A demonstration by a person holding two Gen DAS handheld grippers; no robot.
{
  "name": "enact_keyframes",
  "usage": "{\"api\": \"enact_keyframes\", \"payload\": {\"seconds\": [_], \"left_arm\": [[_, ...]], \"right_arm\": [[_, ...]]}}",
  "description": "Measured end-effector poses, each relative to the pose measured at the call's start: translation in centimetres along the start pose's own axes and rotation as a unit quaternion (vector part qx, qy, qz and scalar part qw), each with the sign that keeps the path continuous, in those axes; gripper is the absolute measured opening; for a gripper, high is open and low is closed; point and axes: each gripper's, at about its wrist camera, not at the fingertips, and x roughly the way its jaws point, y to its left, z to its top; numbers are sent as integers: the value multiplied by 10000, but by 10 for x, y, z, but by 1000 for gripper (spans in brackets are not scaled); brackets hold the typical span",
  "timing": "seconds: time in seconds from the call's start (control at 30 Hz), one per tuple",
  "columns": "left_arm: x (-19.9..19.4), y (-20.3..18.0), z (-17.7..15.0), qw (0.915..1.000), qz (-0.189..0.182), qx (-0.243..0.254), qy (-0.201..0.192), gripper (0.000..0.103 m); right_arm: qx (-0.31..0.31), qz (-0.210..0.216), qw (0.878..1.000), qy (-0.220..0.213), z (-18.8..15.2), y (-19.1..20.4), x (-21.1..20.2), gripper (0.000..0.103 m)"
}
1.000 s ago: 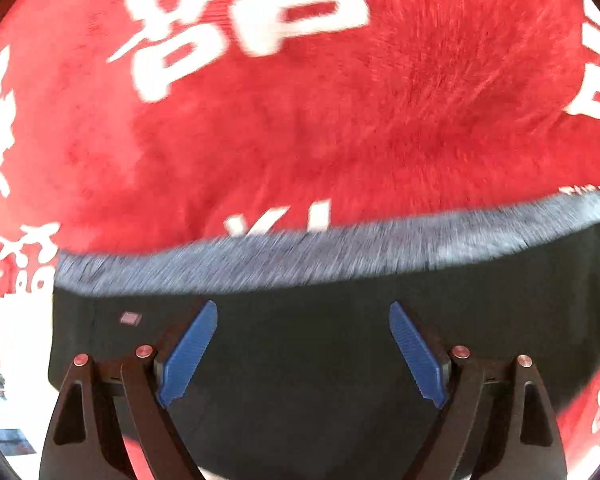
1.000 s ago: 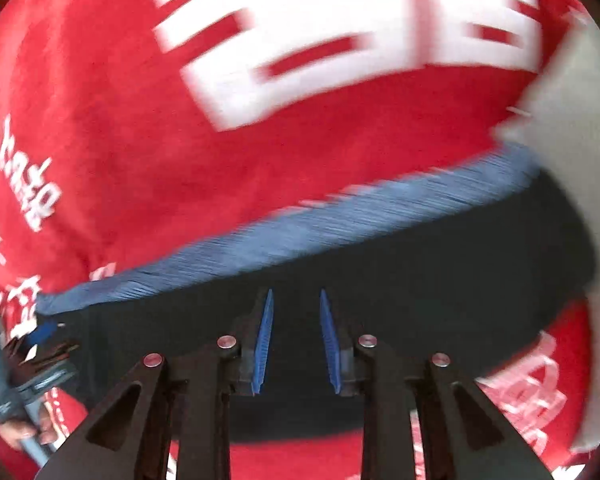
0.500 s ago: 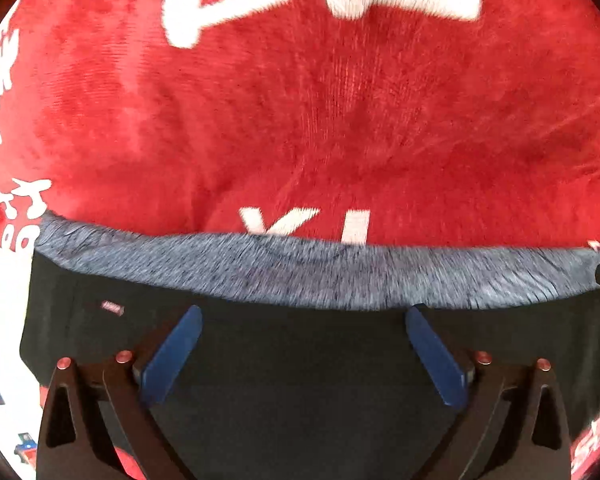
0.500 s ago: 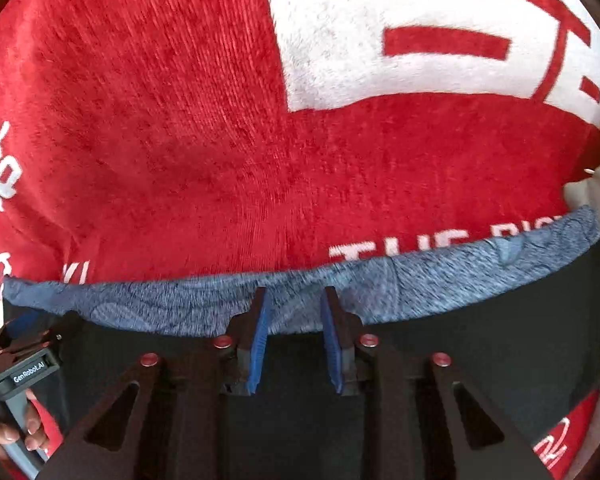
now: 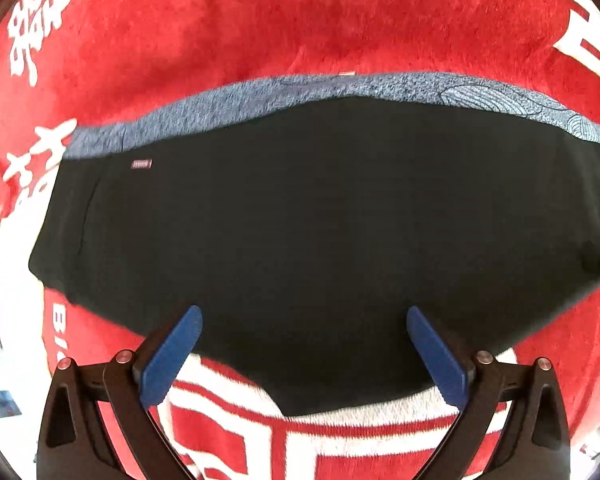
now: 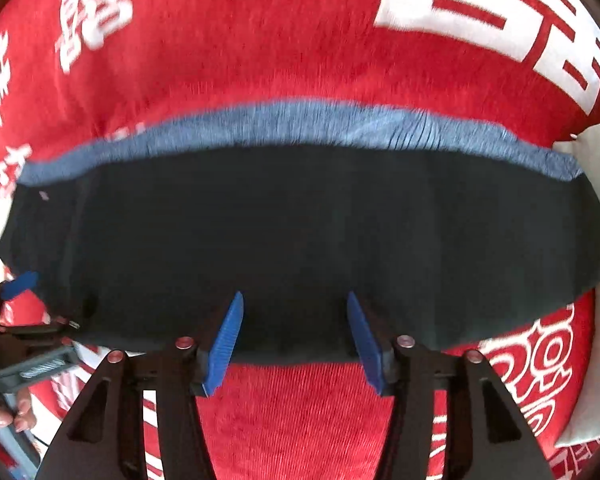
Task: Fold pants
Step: 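Press and straighten the folded pants' edge with both grippers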
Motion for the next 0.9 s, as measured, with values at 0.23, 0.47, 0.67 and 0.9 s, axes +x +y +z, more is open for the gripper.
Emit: {"api": "enact_keyframes", "payload": {"seconds": [0.23,0.47,0.67,0.9], "left_arm": [[-2,1,-7,9996,-132,-254,-61,103],[7,10,-6,9976,-419,-550,30,103],[3,28,-2,9973,-476,-543,104,103],[-13,35,-12,9981,-382,-419,235,103]], "right_arm": [[-206,-282,9991,-245,-25,9,-5,62],[-190,-237,9992,-273,-35,17,-2,65],[-16,-144,9997,-186,-33,19,0,67],[204,3,9996,-178,-39,16,-6,73]]}}
